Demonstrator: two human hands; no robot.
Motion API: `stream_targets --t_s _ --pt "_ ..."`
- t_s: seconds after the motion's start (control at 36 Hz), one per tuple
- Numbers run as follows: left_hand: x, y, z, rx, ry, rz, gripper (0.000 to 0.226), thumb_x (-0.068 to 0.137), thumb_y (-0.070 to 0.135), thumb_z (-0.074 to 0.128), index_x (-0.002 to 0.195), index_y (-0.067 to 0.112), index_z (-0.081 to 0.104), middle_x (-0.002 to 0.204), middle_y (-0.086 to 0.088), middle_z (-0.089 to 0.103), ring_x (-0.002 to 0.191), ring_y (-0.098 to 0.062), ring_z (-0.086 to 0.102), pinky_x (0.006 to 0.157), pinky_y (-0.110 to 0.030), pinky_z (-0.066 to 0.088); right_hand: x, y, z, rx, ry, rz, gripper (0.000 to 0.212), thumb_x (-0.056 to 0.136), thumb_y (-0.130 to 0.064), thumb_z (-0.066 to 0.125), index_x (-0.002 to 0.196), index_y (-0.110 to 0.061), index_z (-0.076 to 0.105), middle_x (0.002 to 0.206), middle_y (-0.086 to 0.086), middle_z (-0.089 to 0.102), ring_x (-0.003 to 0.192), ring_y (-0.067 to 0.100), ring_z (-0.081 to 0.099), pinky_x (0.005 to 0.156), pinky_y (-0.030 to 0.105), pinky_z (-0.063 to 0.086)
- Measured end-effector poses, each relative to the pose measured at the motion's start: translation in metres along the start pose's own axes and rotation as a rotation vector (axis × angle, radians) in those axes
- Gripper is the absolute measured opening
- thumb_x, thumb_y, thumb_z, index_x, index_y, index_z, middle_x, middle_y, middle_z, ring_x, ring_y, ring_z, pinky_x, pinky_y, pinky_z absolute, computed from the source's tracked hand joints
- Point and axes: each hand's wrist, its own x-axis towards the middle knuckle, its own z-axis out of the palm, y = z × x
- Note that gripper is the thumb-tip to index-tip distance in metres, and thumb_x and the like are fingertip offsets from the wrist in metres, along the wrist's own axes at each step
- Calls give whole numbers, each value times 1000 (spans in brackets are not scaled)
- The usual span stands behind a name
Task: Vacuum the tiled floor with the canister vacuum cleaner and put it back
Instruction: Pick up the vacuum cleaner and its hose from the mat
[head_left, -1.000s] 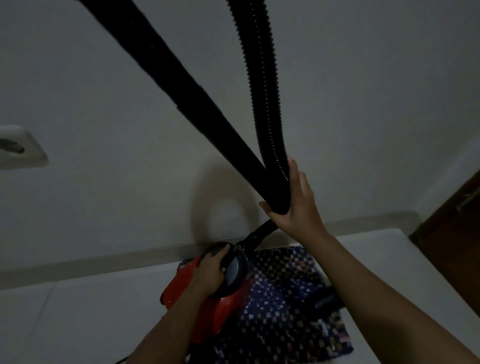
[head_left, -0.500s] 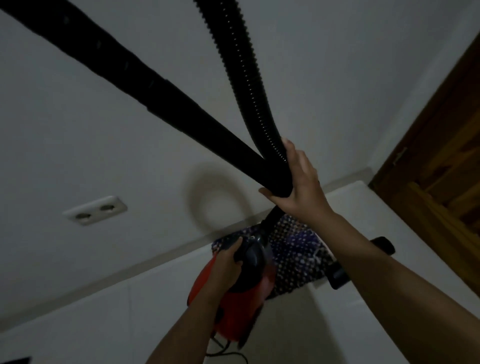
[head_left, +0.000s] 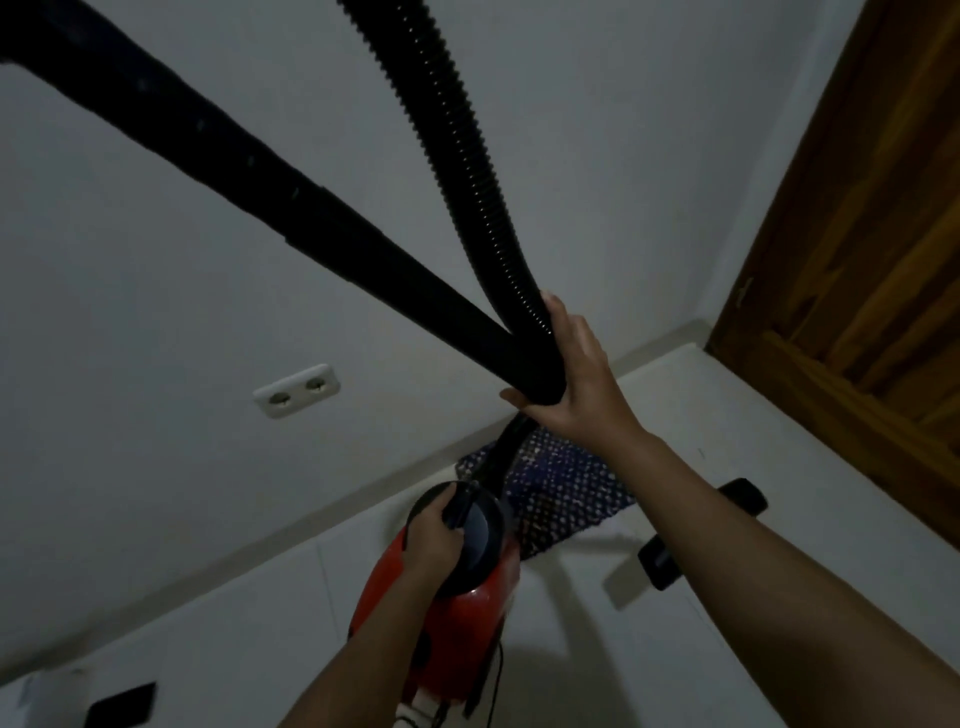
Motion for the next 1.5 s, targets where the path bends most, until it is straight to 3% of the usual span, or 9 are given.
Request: stream_targets --t_s 0.28,0.42,0.61,0.69,0.83,0.97,1.11,1.33,1.5 --pt "-21 -95 -9 31 -105 12 48 91 -1 44 137 16 48 131 -7 57 124 -27 52 106 -36 42 -67 -40 59 -15 13 97 98 75 -50 72 145 -35 5 116 16 52 103 28 55 84 49 51" --pt "-3 -163 15 99 -148 67 56 90 -2 46 142 19 40 129 -8 59 114 -24 57 95 -29 45 -123 -18 115 -58 33 157 94 74 -44 72 147 -28 14 124 15 50 111 27 52 89 55 47" --pt "45 -271 78 149 -176 91 63 85 2 50 136 38 42 136 -5 54 124 -27 50 105 -43 41 -214 34 174 -79 60 146 94 73 -44 69 146 -35 11 120 15 50 108 28 52 86 51 49" --pt "71 -301 105 168 -202 169 64 80 -3 49 137 27 46 136 -7 54 126 -27 49 106 -42 41 -242 56 191 -71 79 156 97 72 -43 70 147 -37 10 123 14 48 110 28 54 89 50 50" --pt "88 -317 142 248 -205 303 60 82 -2 49 138 20 47 135 -11 55 123 -30 52 100 -34 44 -279 80 213 -52 108 126 103 73 -40 74 152 -35 8 126 9 47 110 22 54 91 47 51" --pt "99 -337 168 195 -211 372 53 90 6 50 142 14 40 147 -9 41 136 -25 39 114 -28 27 -306 89 223 -120 162 77 104 74 -38 76 152 -31 8 121 13 48 110 27 53 89 51 50" --pt "99 -337 185 144 -216 315 47 94 13 48 141 20 43 144 -9 46 129 -27 46 101 -25 36 -323 84 224 -138 182 105 100 72 -47 69 150 -36 7 123 13 48 111 28 53 88 51 50" --pt "95 -346 195 242 -293 401 50 92 7 46 142 14 40 148 -8 42 135 -23 40 113 -26 28 -342 95 222 -149 234 144 104 72 -40 74 149 -41 3 123 14 49 110 26 54 88 50 52" --pt "109 -344 191 302 -351 450 59 86 2 54 142 16 40 145 -9 46 131 -26 44 101 -24 36 -354 107 229 -137 300 154 100 74 -41 69 153 -24 10 117 15 49 104 21 54 86 34 50"
